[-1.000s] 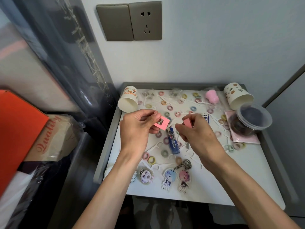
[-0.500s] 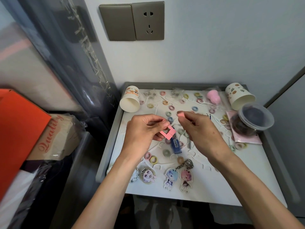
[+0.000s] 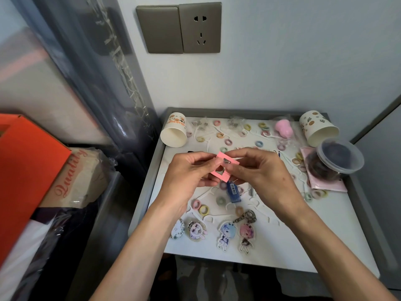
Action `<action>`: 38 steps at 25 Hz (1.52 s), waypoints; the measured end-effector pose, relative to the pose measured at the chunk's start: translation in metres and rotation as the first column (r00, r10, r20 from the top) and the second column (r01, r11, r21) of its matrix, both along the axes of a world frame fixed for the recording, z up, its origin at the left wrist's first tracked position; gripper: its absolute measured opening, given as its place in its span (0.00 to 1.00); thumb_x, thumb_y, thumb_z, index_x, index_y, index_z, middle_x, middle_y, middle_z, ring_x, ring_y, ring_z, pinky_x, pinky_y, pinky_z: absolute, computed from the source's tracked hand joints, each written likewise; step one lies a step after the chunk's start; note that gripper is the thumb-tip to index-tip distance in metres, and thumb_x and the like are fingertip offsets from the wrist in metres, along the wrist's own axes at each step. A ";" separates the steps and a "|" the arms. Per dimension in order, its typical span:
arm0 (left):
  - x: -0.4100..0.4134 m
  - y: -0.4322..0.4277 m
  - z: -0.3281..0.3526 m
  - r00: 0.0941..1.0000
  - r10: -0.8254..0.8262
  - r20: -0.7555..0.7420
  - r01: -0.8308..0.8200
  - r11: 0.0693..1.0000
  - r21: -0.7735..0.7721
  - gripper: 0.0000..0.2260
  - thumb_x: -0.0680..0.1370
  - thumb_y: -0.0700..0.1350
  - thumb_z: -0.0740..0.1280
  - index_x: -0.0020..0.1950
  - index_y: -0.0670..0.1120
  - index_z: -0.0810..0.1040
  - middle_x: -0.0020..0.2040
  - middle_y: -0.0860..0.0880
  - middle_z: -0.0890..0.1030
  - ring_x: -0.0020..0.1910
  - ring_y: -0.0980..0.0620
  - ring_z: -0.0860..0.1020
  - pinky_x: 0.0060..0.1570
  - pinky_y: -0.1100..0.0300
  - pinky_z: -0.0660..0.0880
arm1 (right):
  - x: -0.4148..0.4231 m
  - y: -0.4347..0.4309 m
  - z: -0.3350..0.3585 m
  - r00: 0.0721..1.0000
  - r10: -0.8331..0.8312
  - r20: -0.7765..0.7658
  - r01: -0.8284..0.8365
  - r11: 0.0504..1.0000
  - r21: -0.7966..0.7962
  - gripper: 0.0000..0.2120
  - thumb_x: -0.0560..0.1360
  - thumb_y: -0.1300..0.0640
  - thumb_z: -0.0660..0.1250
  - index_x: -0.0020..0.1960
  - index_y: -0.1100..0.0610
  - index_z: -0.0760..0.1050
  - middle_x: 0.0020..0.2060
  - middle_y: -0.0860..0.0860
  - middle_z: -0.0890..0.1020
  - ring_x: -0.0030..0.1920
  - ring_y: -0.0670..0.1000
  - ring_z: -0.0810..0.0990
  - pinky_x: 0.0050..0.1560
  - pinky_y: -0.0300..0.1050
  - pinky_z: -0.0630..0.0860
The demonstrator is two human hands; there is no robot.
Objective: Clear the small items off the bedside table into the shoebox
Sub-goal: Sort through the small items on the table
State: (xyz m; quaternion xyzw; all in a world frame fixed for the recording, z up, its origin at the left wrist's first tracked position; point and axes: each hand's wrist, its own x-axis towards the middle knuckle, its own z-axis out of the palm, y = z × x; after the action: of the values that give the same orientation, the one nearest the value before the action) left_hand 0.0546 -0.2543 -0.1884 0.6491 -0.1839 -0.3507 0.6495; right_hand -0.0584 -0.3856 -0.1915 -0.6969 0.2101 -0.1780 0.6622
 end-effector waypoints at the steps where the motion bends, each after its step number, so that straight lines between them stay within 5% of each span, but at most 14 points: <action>1: 0.001 0.001 0.000 1.000 0.012 -0.012 -0.012 1.000 -0.001 0.03 0.75 0.41 0.73 0.43 0.48 0.87 0.39 0.43 0.86 0.33 0.51 0.83 0.36 0.61 0.81 | 0.000 0.000 0.000 1.000 0.021 0.006 -0.021 1.000 0.020 0.11 0.73 0.63 0.72 0.56 0.58 0.82 0.39 0.56 0.86 0.36 0.59 0.84 0.38 0.39 0.79; 9: 0.003 0.005 0.002 0.998 0.024 -0.054 -0.024 1.000 -0.002 0.03 0.76 0.41 0.72 0.46 0.45 0.86 0.40 0.42 0.86 0.34 0.51 0.83 0.36 0.62 0.81 | 0.003 0.004 0.000 0.998 0.053 0.021 -0.055 0.992 0.114 0.17 0.74 0.66 0.70 0.62 0.59 0.80 0.43 0.62 0.85 0.40 0.72 0.79 0.43 0.44 0.81; 24: 0.003 0.008 0.006 0.990 0.131 -0.056 -0.131 0.991 -0.013 0.07 0.76 0.40 0.71 0.49 0.37 0.84 0.38 0.40 0.85 0.32 0.48 0.83 0.34 0.62 0.81 | 0.006 0.011 0.003 0.996 0.090 0.007 -0.090 0.996 0.014 0.19 0.72 0.59 0.73 0.63 0.51 0.80 0.42 0.60 0.85 0.38 0.68 0.79 0.52 0.60 0.78; 27: 0.002 0.014 0.013 0.986 0.158 -0.045 -0.160 0.986 -0.038 0.05 0.76 0.39 0.71 0.48 0.38 0.84 0.37 0.41 0.86 0.30 0.50 0.82 0.32 0.62 0.80 | 0.005 0.022 0.007 0.998 0.052 -0.034 -0.058 0.972 -0.228 0.26 0.67 0.56 0.78 0.64 0.45 0.78 0.47 0.50 0.80 0.41 0.57 0.81 0.49 0.49 0.79; 30: 0.001 0.032 0.025 0.982 0.191 -0.001 -0.191 0.981 -0.019 0.06 0.75 0.41 0.72 0.48 0.38 0.85 0.38 0.40 0.85 0.30 0.51 0.81 0.31 0.63 0.79 | 0.006 0.040 0.017 1.000 -0.007 -0.014 -0.004 0.751 -0.660 0.29 0.67 0.56 0.79 0.66 0.48 0.76 0.53 0.43 0.73 0.47 0.41 0.76 0.52 0.29 0.71; 34: -0.002 0.072 0.054 0.961 0.275 0.027 -0.273 0.961 -0.051 0.06 0.76 0.41 0.72 0.47 0.38 0.85 0.35 0.41 0.84 0.29 0.52 0.78 0.31 0.64 0.77 | 0.014 0.073 0.050 0.996 0.079 0.028 -0.029 0.634 -0.773 0.27 0.69 0.57 0.77 0.66 0.53 0.75 0.52 0.44 0.75 0.46 0.37 0.74 0.52 0.21 0.66; 38: -0.005 0.128 0.092 0.921 0.388 0.021 -0.385 0.919 -0.083 0.06 0.76 0.42 0.71 0.45 0.39 0.85 0.37 0.42 0.83 0.30 0.52 0.78 0.32 0.64 0.77 | 0.025 0.123 0.089 0.980 0.178 0.086 -0.031 0.568 -0.823 0.22 0.70 0.60 0.74 0.63 0.56 0.76 0.56 0.49 0.76 0.50 0.42 0.77 0.56 0.29 0.71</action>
State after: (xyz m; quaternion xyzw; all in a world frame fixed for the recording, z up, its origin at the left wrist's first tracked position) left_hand 0.0493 -0.1268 -0.0962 0.6533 -0.0775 -0.1963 0.7271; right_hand -0.0338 -0.2625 -0.1023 -0.9181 0.0091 -0.2700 0.2899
